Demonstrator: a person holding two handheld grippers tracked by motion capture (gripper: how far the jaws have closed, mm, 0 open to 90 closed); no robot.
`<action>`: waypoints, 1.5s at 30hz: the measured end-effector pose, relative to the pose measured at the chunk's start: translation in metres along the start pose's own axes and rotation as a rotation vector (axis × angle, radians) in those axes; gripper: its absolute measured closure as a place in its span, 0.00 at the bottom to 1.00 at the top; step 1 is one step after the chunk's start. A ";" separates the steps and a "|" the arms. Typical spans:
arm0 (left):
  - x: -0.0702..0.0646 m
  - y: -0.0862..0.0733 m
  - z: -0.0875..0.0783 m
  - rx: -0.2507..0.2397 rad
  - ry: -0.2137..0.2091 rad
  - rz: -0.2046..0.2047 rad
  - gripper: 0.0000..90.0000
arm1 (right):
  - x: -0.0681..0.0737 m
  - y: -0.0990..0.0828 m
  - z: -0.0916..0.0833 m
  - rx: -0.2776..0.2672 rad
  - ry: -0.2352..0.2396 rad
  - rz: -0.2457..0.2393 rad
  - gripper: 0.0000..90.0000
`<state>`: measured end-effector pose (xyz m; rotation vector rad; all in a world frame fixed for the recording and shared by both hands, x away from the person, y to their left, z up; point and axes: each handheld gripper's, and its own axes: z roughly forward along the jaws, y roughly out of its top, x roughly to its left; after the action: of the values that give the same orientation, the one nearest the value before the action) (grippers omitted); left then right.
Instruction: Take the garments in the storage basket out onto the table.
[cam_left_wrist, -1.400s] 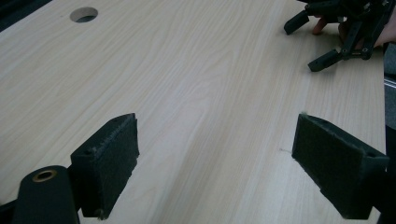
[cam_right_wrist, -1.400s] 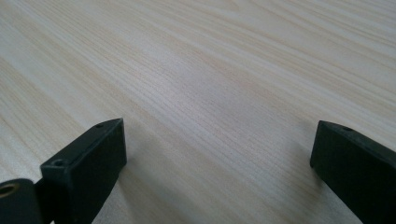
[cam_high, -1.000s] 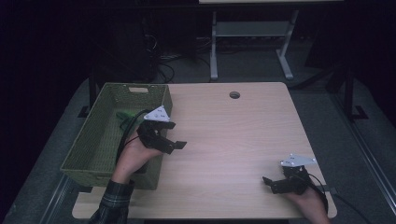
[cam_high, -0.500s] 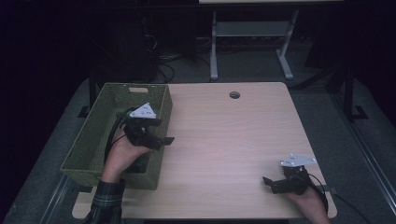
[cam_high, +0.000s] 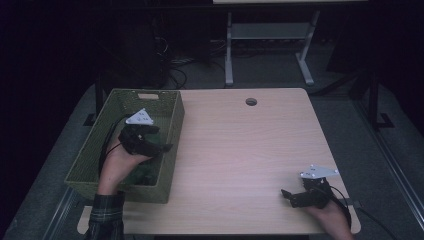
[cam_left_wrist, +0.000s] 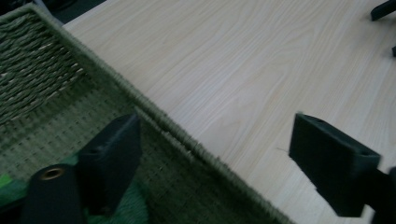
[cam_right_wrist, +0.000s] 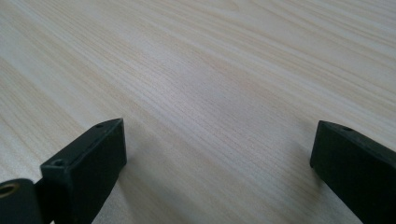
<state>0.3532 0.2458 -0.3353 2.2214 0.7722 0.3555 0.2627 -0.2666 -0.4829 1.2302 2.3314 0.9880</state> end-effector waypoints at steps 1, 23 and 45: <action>0.001 -0.001 -0.001 0.003 0.007 0.000 0.22 | 0.000 0.000 0.000 0.000 0.000 0.000 0.04; 0.023 -0.030 -0.007 0.101 0.098 -0.066 0.40 | 0.000 0.000 0.000 0.001 0.000 0.001 0.04; 0.038 -0.050 0.017 0.233 0.131 -0.116 0.36 | 0.000 0.000 0.000 0.001 0.000 0.001 0.04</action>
<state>0.3697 0.2872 -0.3829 2.3733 1.0554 0.3724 0.2626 -0.2666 -0.4829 1.2309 2.3319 0.9879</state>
